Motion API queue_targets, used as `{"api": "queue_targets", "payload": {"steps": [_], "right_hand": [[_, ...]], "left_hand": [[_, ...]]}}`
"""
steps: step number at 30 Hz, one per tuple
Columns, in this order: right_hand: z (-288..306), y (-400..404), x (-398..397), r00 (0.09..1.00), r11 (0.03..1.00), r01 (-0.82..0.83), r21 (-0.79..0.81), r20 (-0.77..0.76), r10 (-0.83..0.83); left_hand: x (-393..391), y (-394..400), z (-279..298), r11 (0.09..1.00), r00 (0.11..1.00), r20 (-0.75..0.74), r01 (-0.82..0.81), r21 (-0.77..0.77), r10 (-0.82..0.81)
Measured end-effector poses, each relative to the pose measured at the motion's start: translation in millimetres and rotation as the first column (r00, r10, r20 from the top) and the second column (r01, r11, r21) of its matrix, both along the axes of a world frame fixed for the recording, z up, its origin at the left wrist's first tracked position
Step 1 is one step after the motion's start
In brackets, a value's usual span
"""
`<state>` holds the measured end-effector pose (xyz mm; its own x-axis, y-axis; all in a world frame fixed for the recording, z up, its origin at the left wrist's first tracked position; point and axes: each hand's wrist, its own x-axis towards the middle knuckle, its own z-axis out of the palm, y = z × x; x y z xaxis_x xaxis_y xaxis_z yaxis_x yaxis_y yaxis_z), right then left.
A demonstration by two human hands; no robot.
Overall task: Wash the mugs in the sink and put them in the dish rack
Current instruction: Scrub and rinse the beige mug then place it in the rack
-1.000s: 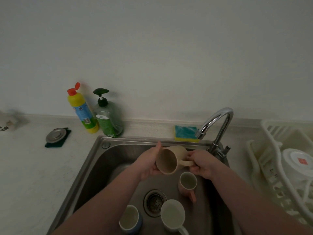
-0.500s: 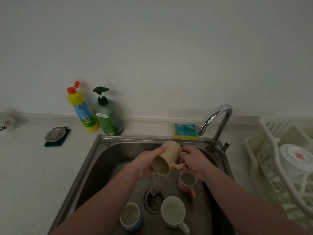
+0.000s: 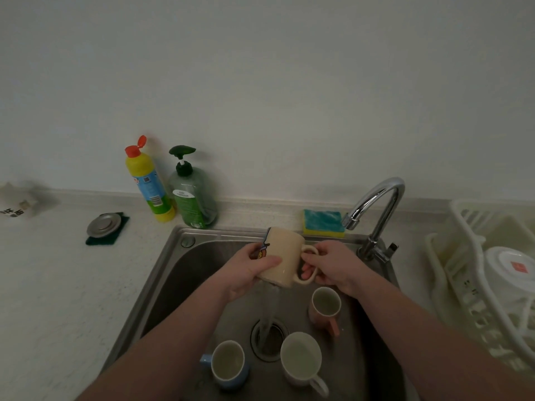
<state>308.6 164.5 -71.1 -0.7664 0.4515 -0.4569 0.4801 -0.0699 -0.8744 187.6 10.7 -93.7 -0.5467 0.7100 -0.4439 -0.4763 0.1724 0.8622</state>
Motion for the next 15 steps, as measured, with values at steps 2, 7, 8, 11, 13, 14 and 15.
{"api": "queue_targets", "payload": {"steps": [2, 7, 8, 11, 13, 14, 15], "right_hand": [[-1, -1, 0, 1.0, 0.998, -0.013, 0.055, -0.005, 0.014], [4, -7, -2, 0.991, 0.942, -0.072, 0.326, -0.084, 0.105], [5, -8, -3, 0.987, 0.909, -0.091, 0.407, -0.087, 0.138], [7, -9, -4, 0.974, 0.778, -0.138, 0.613, -0.061, 0.22], [7, -10, -5, 0.967, 0.722, -0.144, 0.677, -0.06, 0.248], [8, -10, -5, 0.965, 0.709, -0.146, 0.69, -0.059, 0.256], [9, -10, -5, 0.964, 0.699, -0.149, 0.699, -0.056, 0.261]], "left_hand": [[-2, -3, 0, 1.0, 0.999, -0.028, 0.024, -0.013, -0.024], [-14, -13, 5, 0.983, 0.96, -0.213, 0.174, -0.064, -0.183], [-16, -15, 6, 0.978, 0.95, -0.235, 0.199, -0.058, -0.207], [-19, -19, 7, 0.977, 0.937, -0.277, 0.214, -0.028, -0.213], [-18, -20, 9, 0.982, 0.934, -0.306, 0.188, -0.019, -0.185], [-17, -20, 10, 0.984, 0.931, -0.322, 0.175, -0.017, -0.172], [-16, -20, 10, 0.985, 0.924, -0.346, 0.169, -0.021, -0.166]]}}
